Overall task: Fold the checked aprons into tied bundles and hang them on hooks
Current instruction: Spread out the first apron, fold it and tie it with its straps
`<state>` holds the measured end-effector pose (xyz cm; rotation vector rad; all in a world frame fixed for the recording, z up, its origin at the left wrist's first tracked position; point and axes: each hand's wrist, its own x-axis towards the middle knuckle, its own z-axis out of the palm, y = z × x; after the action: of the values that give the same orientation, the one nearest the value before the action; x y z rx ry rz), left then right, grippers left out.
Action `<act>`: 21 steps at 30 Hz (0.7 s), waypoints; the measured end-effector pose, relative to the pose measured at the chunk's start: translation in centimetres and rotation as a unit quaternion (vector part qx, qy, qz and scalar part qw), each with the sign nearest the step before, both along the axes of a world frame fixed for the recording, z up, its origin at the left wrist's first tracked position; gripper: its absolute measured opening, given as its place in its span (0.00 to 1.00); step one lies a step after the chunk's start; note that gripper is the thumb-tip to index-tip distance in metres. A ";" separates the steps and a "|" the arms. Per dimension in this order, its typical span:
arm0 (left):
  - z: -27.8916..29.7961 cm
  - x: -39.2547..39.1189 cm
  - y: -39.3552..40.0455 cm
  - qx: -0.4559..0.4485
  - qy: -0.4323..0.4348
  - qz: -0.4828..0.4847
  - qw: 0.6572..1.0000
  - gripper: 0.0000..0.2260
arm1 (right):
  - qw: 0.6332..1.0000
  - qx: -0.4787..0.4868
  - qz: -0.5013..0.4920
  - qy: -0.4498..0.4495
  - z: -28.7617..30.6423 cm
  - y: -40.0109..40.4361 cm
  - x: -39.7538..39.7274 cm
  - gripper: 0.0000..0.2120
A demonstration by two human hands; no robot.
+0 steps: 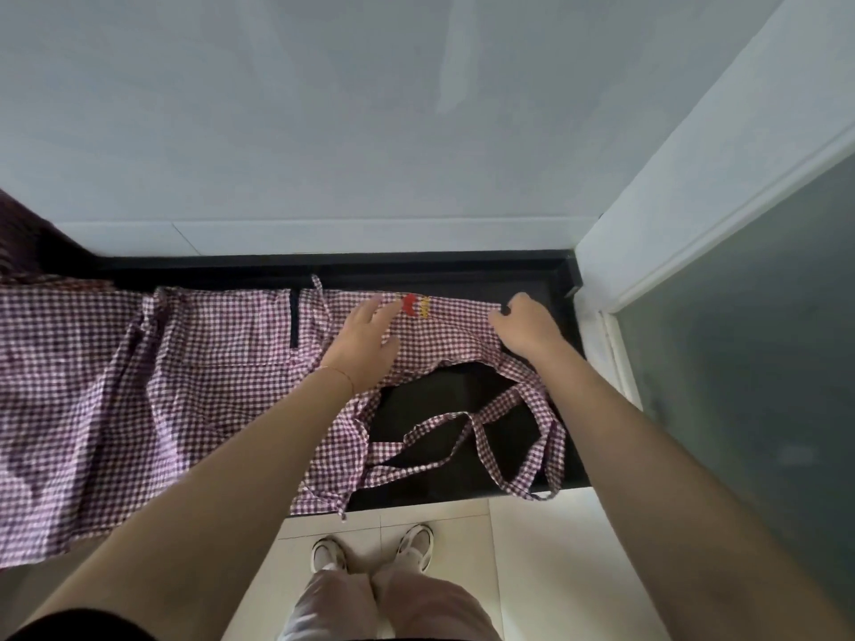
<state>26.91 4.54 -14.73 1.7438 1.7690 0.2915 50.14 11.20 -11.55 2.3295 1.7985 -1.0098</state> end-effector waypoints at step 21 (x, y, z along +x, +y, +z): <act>-3.2 -4.8 -2.3 -0.165 0.244 0.033 0.955 0.63 | 0.941 0.239 0.239 -0.019 -4.1 -2.0 -5.7 0.31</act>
<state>22.14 2.24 -17.97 1.5980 2.0735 -0.4278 44.41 9.18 -15.69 1.9042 2.6418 -0.4950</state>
